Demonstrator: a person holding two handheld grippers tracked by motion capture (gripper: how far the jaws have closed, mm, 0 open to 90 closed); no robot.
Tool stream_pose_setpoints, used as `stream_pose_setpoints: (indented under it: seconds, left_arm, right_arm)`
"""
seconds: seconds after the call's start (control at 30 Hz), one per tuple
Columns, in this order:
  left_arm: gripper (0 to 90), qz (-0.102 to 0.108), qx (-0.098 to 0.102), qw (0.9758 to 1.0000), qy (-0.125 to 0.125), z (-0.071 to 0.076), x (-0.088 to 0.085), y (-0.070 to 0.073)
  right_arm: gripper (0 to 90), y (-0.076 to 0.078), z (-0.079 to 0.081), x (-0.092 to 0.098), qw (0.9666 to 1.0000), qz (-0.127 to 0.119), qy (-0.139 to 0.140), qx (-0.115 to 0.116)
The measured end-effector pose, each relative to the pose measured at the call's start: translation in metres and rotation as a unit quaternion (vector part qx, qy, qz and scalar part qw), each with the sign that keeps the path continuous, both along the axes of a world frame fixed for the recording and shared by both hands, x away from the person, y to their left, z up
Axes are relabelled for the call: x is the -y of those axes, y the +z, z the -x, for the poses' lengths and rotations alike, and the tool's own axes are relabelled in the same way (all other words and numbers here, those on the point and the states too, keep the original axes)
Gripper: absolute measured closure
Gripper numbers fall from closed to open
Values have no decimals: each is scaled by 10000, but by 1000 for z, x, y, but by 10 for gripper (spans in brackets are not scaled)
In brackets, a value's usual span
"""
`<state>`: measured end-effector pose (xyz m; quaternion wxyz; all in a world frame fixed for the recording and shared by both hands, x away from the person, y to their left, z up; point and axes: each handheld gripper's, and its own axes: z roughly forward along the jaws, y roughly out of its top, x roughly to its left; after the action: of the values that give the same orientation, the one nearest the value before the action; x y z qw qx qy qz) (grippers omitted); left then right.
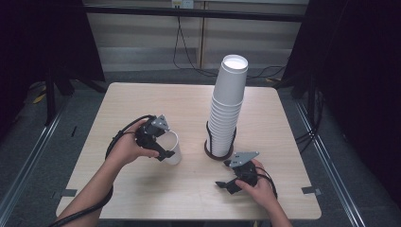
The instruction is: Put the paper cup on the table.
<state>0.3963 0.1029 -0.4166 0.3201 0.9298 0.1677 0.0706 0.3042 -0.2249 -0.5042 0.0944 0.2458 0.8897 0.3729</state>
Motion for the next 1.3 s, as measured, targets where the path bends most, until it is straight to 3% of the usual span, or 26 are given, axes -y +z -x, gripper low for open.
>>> stream_pose_setpoints:
  seconds: [0.17,0.57,1.3]
  left_arm:
    - [50,-73,4,9999,-86,1,3,-3]
    - [45,101,-44,9999,-70,2,7,-8]
    - [39,147,-181,9997,-99,3,5,-16]
  right_arm:
    - [142,0,0,0,10000,0,0,0]
    - [142,0,0,0,10000,-1,1,0]
    - [143,0,0,0,10000,-3,5,-3]
